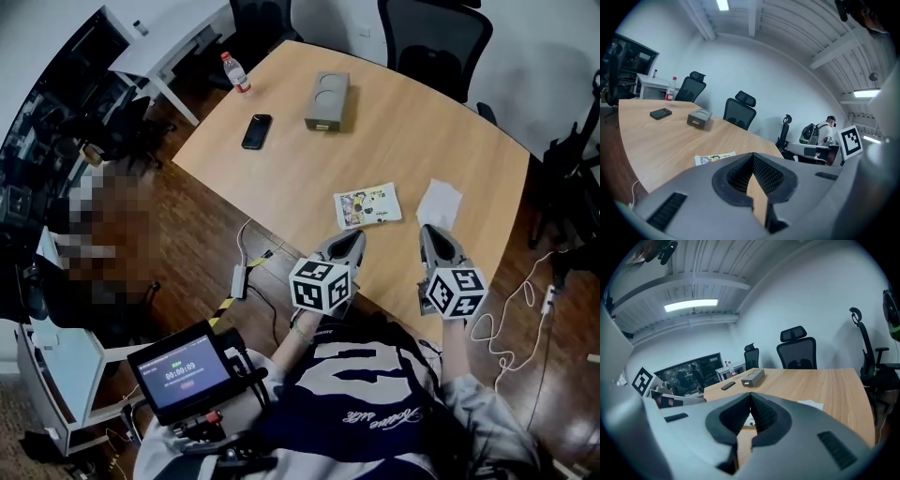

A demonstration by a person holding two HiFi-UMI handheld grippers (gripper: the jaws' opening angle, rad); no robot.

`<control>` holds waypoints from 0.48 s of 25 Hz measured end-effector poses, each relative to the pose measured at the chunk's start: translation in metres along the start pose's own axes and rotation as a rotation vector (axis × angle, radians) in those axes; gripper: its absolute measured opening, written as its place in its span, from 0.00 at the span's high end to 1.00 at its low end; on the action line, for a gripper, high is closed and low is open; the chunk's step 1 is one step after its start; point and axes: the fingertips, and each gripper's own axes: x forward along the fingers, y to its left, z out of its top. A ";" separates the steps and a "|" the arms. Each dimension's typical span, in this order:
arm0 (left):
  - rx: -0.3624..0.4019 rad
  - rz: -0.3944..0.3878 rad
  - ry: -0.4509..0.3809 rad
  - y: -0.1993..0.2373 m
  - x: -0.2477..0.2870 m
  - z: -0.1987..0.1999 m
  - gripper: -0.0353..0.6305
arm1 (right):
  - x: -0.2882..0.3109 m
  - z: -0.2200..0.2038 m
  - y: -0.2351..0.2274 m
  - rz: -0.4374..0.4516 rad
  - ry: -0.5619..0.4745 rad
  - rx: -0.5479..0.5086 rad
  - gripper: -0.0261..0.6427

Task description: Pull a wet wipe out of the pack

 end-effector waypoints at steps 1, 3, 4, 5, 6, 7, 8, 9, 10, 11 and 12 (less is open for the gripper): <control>-0.004 0.006 -0.009 -0.004 -0.001 0.000 0.94 | -0.002 0.003 0.000 0.010 0.001 -0.005 0.97; -0.010 0.021 -0.026 -0.011 -0.002 0.000 0.94 | -0.003 0.008 0.002 0.034 0.002 -0.017 0.97; -0.013 0.028 -0.031 -0.013 -0.003 0.000 0.94 | -0.003 0.008 0.003 0.047 0.004 -0.022 0.97; -0.014 0.035 -0.034 -0.015 -0.003 -0.001 0.94 | -0.003 0.008 0.004 0.059 0.008 -0.025 0.97; -0.016 0.042 -0.037 -0.017 -0.004 -0.003 0.94 | -0.004 0.007 0.005 0.071 0.011 -0.026 0.97; -0.018 0.048 -0.040 -0.020 -0.004 -0.004 0.94 | -0.005 0.005 0.006 0.081 0.015 -0.026 0.97; -0.021 0.055 -0.044 -0.022 -0.004 -0.005 0.94 | -0.007 0.003 0.006 0.092 0.019 -0.026 0.97; -0.026 0.063 -0.050 -0.023 -0.004 -0.007 0.94 | -0.008 0.000 0.007 0.104 0.022 -0.027 0.97; -0.031 0.071 -0.056 -0.025 -0.005 -0.007 0.94 | -0.009 -0.002 0.008 0.116 0.026 -0.029 0.97; -0.034 0.080 -0.061 -0.026 -0.005 -0.008 0.94 | -0.009 -0.003 0.009 0.127 0.029 -0.031 0.97; -0.037 0.087 -0.064 -0.027 -0.006 -0.009 0.94 | -0.009 -0.005 0.009 0.136 0.033 -0.034 0.97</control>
